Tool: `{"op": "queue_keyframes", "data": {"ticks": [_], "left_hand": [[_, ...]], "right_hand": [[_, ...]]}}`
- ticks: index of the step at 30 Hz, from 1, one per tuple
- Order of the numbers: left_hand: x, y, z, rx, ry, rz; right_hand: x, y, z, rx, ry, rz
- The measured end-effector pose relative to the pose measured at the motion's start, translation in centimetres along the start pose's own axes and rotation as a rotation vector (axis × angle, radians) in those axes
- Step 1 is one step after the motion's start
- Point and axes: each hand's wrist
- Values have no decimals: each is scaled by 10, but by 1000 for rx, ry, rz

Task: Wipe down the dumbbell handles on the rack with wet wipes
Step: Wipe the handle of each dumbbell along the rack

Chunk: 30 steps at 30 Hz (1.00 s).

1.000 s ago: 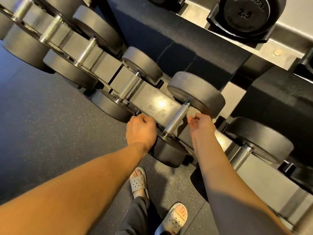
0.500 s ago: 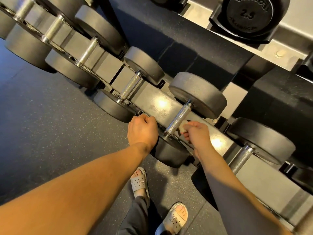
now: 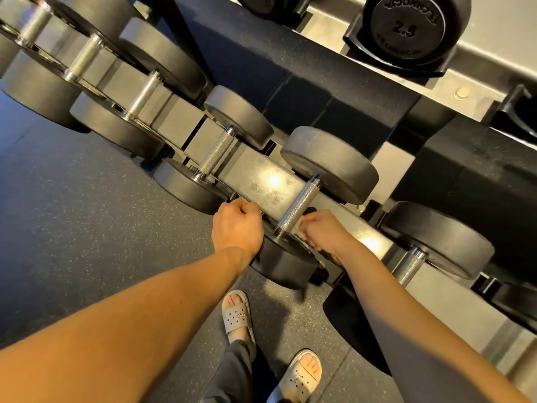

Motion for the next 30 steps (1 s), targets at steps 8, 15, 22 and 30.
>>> {"op": "queue_keyframes", "data": {"ticks": [8,15,22,30], "left_hand": [[1,2,0,-5,9,14],[-1,-3,1,-21,-20,-35],[0,-2,0,-10,-26,-37],[-1,-3,0,-11,-25,-25]], "right_hand": [[-13,-3,3,-62,233,453],[-12,0,-3,-3,108,-17],[-23,-1,-4,-58,210,388],[-24,5,-17,108,91,-206]]}}
Point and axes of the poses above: each hand's wrist, its own z-axis towards the middle knuckle, its own x-axis out of the back of the hand, y = z × x, and after that the axes turned 2 degrees about x, right-handed
